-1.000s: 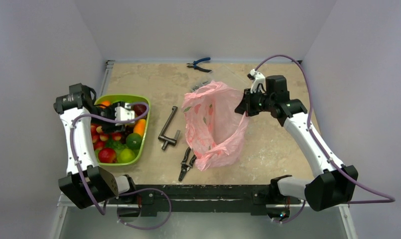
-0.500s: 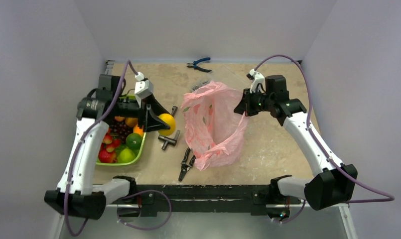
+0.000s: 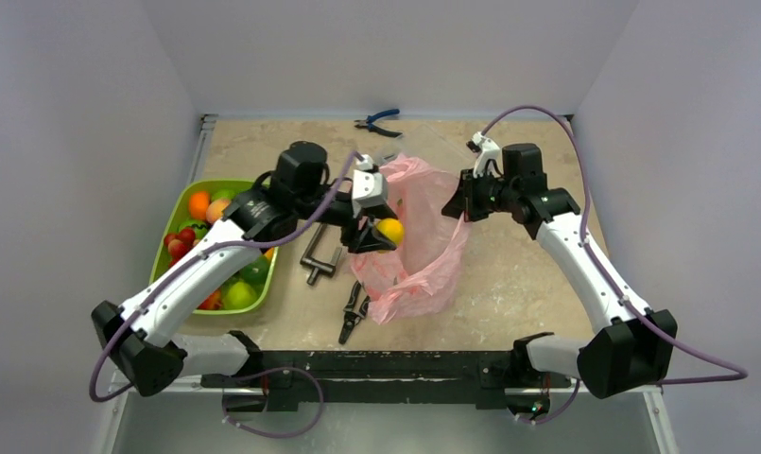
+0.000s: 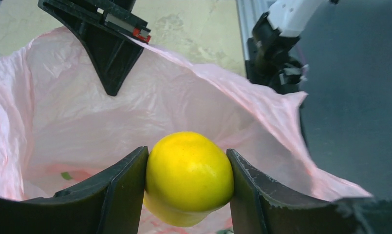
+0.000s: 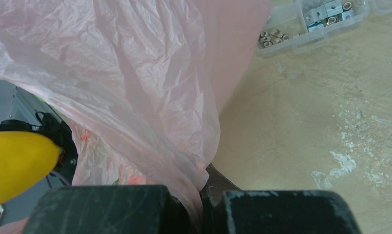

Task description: Place the fake fruits into the plastic bag and tie a complex knot

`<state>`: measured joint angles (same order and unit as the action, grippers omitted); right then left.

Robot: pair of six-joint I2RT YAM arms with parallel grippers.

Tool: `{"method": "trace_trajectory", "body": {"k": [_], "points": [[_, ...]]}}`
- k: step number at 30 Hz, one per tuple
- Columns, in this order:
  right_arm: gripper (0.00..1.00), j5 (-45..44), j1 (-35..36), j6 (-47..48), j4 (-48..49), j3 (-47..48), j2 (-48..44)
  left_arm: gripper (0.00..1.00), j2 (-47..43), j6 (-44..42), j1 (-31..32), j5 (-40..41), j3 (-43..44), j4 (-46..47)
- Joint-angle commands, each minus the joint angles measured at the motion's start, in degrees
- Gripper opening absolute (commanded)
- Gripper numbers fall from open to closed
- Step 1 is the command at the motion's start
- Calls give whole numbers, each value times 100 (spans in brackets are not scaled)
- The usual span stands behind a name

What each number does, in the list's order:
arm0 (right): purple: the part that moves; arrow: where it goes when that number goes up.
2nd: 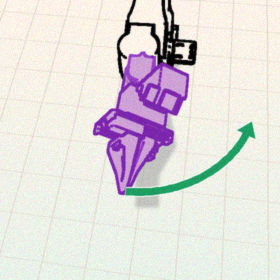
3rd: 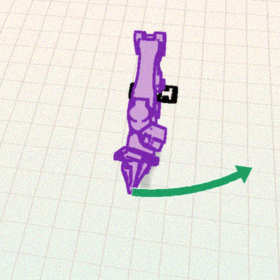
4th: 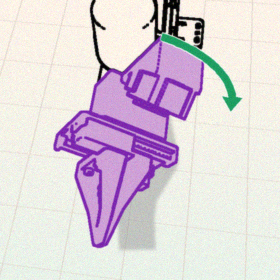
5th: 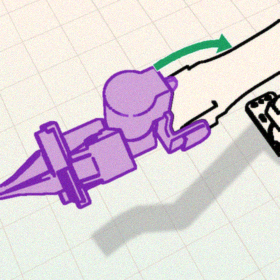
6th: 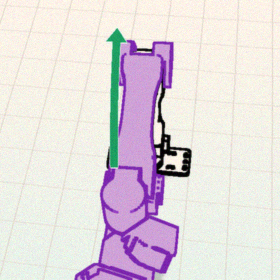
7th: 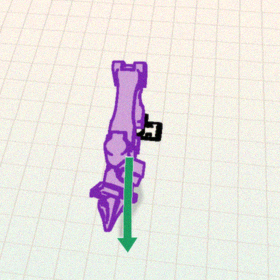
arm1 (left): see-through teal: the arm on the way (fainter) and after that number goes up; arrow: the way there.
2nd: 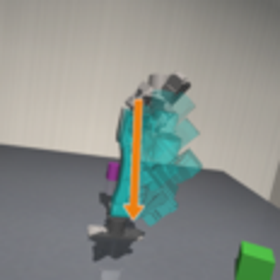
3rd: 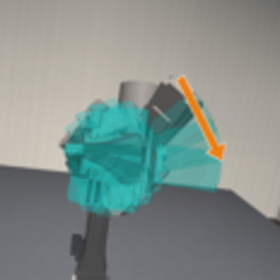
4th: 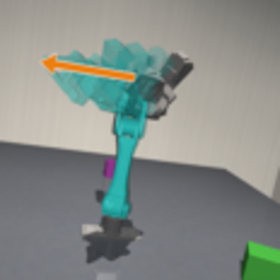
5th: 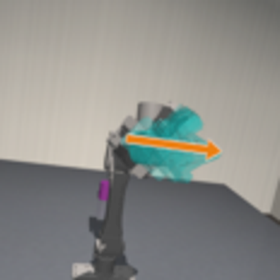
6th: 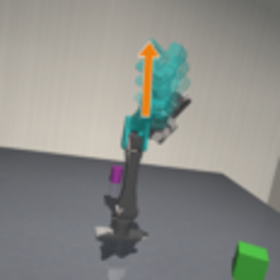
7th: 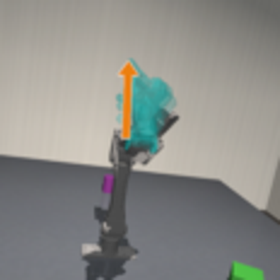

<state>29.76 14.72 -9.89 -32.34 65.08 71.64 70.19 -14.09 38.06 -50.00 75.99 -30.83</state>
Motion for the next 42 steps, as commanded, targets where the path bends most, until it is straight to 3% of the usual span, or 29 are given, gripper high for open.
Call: {"method": "trace_trajectory", "body": {"k": [1, 9, 12, 17, 19, 22, 23, 32, 36, 42], "points": [[0, 188, 13, -83, 184, -127, -101, 14, 432, -1337, 381, 1180, -109, 1053], [0, 203, 13, -3, 141, -100, -115, 21, 1468, -2971, 456, 1004, -177, 1597], [0, 210, 10, 11, 122, -94, -108, 34, 1674, -3590, 461, 1227, -413, 1718], [0, 190, 12, 43, 88, -79, -98, 62, 1565, -3732, 456, 1308, -424, 1626], [0, 188, 12, 55, 102, -93, -89, 68, 1423, -3601, 457, 1202, -238, 1341], [0, 152, 11, 57, 127, -134, -84, 96, 1234, -3142, 459, 1032, 68, 1108], [0, 122, 6, 41, 131, -134, -80, 99, 1148, -2968, 456, 968, 133, 1084], [0, 64, 6, 46, 159, -123, -66, 96, -552, -909, 225, 278, 564, 885], [0, 73, 13, 48, 158, -92, -61, 96, -981, 337, -911, 256, 619, 200], [0, 56, 13, 80, 123, -109, -127, 96, -746, 64, -3626, 593, 637, -1535]]}}
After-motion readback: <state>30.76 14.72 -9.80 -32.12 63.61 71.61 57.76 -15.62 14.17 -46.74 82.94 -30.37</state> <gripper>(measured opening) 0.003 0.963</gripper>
